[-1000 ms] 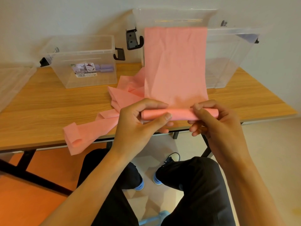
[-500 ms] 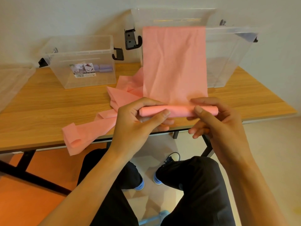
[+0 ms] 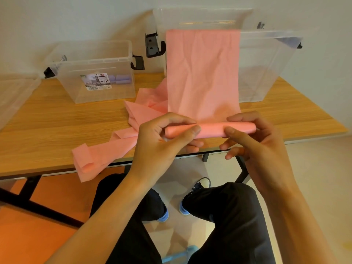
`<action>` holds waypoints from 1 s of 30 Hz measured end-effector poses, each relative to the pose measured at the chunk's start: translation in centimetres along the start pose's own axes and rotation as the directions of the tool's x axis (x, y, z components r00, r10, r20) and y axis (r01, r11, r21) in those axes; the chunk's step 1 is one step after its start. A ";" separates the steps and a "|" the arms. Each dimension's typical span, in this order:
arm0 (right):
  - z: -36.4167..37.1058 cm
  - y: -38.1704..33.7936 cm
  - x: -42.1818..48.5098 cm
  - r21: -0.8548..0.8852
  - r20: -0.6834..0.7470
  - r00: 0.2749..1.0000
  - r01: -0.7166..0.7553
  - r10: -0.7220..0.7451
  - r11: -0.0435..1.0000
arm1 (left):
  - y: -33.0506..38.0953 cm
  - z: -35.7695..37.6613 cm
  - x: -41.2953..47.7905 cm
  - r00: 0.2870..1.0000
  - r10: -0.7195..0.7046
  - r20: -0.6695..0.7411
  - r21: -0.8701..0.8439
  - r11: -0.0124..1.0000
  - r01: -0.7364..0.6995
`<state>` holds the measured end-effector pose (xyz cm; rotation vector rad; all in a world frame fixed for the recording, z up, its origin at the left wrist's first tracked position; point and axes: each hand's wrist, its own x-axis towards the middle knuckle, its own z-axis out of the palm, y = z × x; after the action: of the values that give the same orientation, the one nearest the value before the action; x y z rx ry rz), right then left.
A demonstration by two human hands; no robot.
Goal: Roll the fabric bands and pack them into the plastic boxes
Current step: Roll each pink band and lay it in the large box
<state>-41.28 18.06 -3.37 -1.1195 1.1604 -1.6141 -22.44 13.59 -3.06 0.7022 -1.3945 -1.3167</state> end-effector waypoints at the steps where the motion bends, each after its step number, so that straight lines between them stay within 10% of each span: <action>1: 0.0 0.1 0.0 0.000 -0.001 1.000 0.002 -0.002 1.000 | 0.0 0.0 0.0 1.000 -0.001 0.011 -0.008 1.000 0.001; 30: 0.2 0.2 0.2 -0.026 0.002 1.000 0.024 -0.024 0.999 | -0.4 -0.1 -0.4 1.000 0.007 -0.001 0.009 1.000 -0.007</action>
<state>-41.15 17.80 -3.53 -1.1552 1.1745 -1.6204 -22.34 13.82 -3.56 0.7029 -1.4015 -1.3049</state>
